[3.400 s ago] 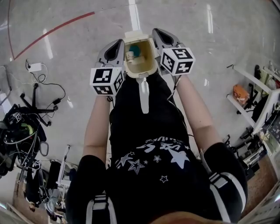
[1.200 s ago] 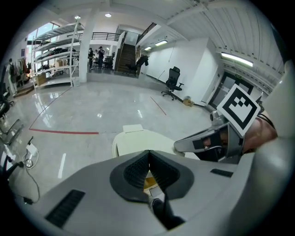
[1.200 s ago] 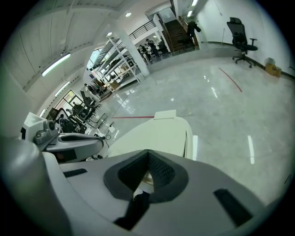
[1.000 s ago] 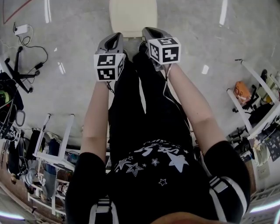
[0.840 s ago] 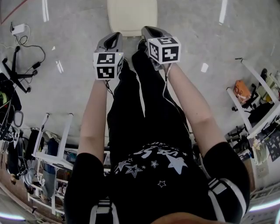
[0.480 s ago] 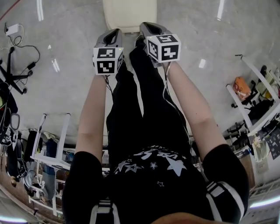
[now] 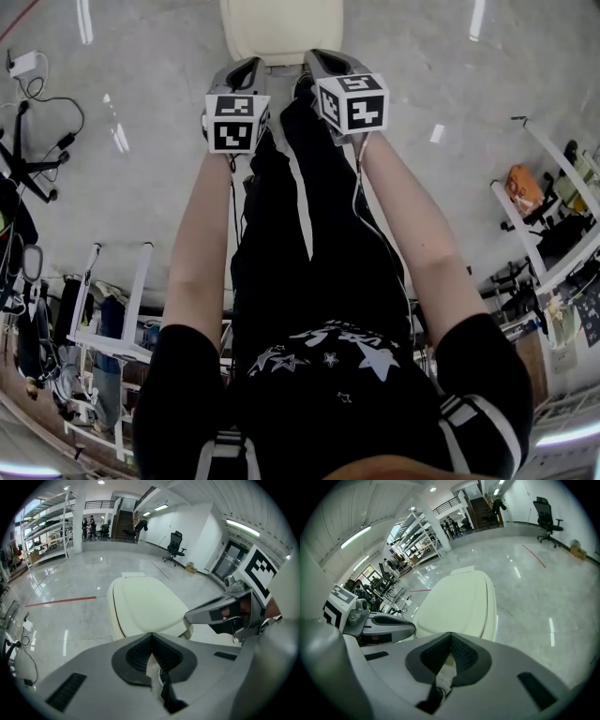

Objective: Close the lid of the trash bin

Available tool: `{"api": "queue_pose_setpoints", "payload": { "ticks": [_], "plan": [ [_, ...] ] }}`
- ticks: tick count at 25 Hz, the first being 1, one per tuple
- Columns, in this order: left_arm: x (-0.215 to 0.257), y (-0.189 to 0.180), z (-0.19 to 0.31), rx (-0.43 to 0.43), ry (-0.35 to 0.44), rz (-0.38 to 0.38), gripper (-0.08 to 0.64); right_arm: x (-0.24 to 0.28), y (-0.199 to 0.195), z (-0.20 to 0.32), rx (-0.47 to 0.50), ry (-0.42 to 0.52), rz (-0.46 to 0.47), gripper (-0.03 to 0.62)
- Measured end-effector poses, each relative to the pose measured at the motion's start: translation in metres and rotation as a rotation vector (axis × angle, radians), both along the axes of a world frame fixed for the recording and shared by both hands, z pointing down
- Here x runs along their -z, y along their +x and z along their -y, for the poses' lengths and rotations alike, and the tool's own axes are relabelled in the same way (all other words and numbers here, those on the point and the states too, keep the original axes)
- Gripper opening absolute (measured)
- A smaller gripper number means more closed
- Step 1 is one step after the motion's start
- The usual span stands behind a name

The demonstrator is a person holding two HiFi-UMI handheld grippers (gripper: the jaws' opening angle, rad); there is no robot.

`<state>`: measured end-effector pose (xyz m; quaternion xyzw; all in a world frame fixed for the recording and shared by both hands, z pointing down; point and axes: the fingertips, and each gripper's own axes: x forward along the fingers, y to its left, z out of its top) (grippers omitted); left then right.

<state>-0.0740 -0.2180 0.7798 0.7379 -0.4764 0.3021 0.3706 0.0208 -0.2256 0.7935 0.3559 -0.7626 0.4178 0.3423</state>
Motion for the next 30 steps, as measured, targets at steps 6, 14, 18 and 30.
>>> {"api": "queue_pose_setpoints", "payload": {
  "ticks": [6, 14, 18, 30],
  "plan": [
    [-0.010, -0.003, 0.001, 0.012, -0.030, -0.001, 0.012, -0.010, -0.002, -0.003, -0.020, -0.023, -0.004, 0.006],
    [-0.017, -0.002, 0.002, 0.016, -0.055, 0.019, 0.012, -0.017, -0.001, -0.002, -0.016, -0.053, -0.010, 0.006],
    [-0.018, -0.002, 0.003, 0.027, -0.069, 0.026, 0.012, -0.013, 0.000, 0.002, -0.009, -0.059, -0.028, 0.006],
    [0.029, -0.009, -0.003, 0.049, -0.019, -0.015, 0.012, 0.030, -0.013, 0.013, -0.072, -0.026, 0.025, 0.006]
  ]
}}
